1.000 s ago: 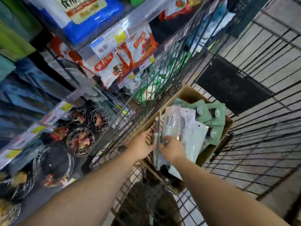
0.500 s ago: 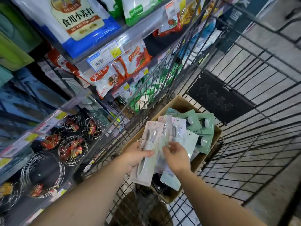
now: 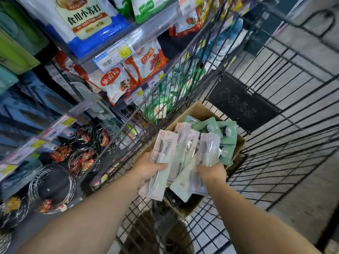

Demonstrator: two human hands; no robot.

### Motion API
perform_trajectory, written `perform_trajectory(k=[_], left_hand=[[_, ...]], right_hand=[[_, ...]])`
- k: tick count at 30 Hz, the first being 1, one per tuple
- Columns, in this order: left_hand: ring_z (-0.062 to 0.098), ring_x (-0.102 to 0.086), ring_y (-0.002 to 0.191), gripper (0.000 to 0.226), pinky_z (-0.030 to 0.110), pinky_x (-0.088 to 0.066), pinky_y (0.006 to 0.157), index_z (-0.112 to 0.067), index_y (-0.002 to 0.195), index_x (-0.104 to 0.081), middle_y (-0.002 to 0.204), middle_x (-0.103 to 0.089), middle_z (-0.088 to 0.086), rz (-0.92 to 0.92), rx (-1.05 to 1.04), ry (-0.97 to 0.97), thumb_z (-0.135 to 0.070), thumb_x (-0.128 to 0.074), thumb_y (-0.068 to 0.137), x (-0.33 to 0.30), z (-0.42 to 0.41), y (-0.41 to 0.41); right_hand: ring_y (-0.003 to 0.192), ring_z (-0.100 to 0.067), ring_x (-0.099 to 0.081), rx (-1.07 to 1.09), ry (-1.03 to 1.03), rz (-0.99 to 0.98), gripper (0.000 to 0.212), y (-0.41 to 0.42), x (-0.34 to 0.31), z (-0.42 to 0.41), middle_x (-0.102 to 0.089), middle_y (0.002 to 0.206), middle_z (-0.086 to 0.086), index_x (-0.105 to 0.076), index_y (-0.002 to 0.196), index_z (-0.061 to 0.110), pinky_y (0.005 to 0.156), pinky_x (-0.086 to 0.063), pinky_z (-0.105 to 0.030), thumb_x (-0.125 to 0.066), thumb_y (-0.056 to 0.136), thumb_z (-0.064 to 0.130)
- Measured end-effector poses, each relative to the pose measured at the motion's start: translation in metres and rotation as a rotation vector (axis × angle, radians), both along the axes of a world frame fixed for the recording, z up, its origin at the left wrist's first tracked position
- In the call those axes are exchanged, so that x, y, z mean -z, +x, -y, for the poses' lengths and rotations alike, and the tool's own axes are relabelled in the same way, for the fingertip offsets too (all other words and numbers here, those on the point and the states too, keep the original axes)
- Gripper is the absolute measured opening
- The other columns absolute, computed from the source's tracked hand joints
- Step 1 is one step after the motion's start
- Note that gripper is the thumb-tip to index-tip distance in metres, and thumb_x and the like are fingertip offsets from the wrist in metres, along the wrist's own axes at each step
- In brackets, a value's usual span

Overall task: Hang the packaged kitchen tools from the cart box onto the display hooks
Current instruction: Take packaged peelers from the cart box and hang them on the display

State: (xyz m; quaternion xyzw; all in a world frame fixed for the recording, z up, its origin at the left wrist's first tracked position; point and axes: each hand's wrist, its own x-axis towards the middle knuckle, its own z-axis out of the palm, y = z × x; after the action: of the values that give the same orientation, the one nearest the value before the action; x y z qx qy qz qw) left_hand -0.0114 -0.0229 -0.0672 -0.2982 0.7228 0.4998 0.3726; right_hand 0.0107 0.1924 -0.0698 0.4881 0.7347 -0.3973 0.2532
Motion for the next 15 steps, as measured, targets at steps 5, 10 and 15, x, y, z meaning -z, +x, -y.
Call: perform_trajectory(k=[5, 10, 15], left_hand=[[0.014, -0.069, 0.084, 0.051, 0.024, -0.053, 0.060, -0.010, 0.123, -0.062, 0.112, -0.072, 0.005, -0.095, -0.081, 0.098, -0.014, -0.084, 0.077, -0.049, -0.023, -0.009], [0.016, -0.068, 0.085, 0.051, 0.026, -0.053, 0.063, -0.013, 0.120, -0.057, 0.103, -0.070, 0.002, -0.292, -0.281, 0.140, -0.018, -0.085, 0.077, -0.121, -0.017, -0.001], [0.017, -0.068, 0.089, 0.052, 0.027, -0.056, 0.074, -0.012, 0.120, -0.058, 0.112, -0.072, 0.008, -0.533, -0.510, 0.103, -0.016, -0.086, 0.076, -0.192, 0.049, 0.040]], right_hand=[[0.092, -0.026, -0.067, -0.021, -0.234, -0.246, 0.050, -0.003, -0.054, -0.002, -0.067, 0.107, -0.008, -0.053, 0.115, 0.007, 0.082, -0.057, -0.040, -0.081, 0.076, 0.020], [0.077, -0.010, -0.071, -0.302, -0.450, -0.517, 0.027, -0.018, -0.138, 0.028, -0.075, 0.091, 0.001, -0.067, 0.094, 0.021, 0.062, -0.055, -0.021, -0.084, 0.074, 0.014], [0.088, -0.022, -0.073, -0.546, -0.580, -0.621, 0.044, -0.014, -0.200, 0.105, -0.076, 0.096, -0.005, -0.066, 0.112, 0.016, 0.078, -0.060, -0.044, -0.086, 0.073, 0.020]])
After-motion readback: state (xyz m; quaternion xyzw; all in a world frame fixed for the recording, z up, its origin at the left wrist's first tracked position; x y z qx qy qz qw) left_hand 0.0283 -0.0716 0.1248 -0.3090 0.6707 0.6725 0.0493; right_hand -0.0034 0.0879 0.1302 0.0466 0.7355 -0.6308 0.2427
